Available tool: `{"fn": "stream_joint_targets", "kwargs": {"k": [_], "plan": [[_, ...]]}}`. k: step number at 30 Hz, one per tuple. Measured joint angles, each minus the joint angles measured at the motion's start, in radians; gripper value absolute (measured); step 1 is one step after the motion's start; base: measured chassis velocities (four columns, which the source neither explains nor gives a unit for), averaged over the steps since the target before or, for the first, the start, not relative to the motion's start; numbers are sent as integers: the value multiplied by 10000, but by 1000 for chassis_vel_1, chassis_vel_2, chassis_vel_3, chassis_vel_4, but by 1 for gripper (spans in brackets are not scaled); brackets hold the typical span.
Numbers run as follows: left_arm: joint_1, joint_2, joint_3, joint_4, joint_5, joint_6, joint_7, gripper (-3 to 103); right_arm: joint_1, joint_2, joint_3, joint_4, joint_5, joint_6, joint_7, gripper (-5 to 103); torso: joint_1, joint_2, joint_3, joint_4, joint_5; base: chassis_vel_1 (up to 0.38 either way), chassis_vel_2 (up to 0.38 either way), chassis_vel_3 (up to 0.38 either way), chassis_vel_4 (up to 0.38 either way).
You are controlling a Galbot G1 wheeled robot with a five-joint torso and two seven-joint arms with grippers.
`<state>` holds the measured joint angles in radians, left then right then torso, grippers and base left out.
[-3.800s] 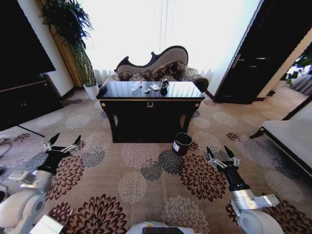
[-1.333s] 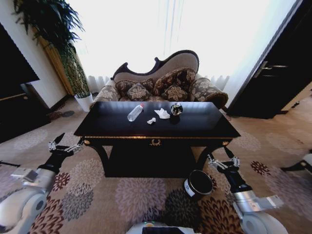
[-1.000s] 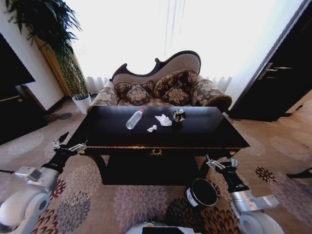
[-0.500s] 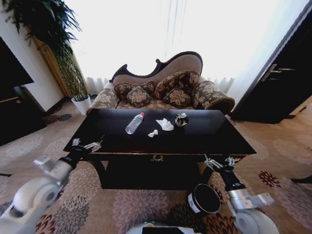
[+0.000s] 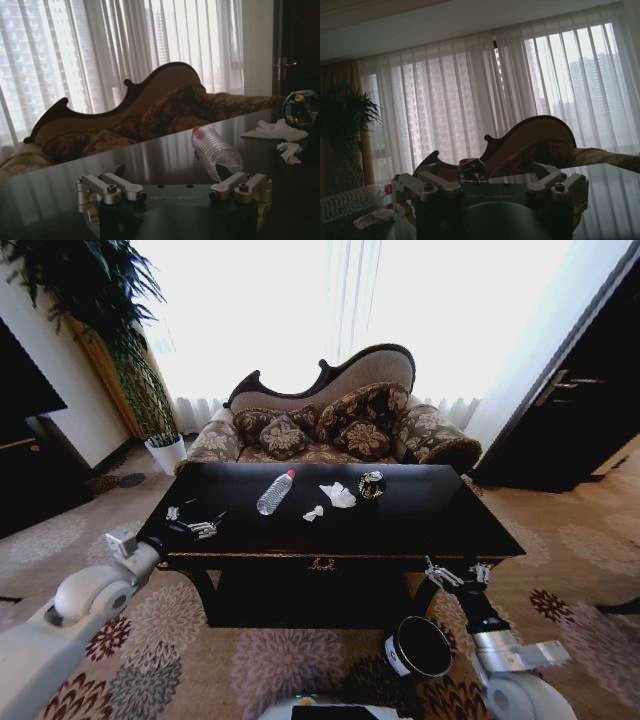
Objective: Move to the front of the table and place the trash on the table into the trash bin.
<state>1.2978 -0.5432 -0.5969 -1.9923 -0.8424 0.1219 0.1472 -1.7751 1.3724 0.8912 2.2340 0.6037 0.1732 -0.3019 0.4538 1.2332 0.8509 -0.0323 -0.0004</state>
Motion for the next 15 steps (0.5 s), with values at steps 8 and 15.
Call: {"fn": "stream_joint_targets", "kwargs": {"k": [8, 15], "plan": [[-2344, -290, 2291, 477, 282, -49, 0, 100, 12, -50, 49, 76, 394, -128, -7, 100, 1, 0, 0, -2, 4, 0, 0, 0, 0], [-3214, -956, 3357, 864, 123, 11, -185, 100, -52, -124, 202, 116, 615, -202, -6, 100, 1, -1, 1, -3, 1, 0, 0, 0, 0]]}}
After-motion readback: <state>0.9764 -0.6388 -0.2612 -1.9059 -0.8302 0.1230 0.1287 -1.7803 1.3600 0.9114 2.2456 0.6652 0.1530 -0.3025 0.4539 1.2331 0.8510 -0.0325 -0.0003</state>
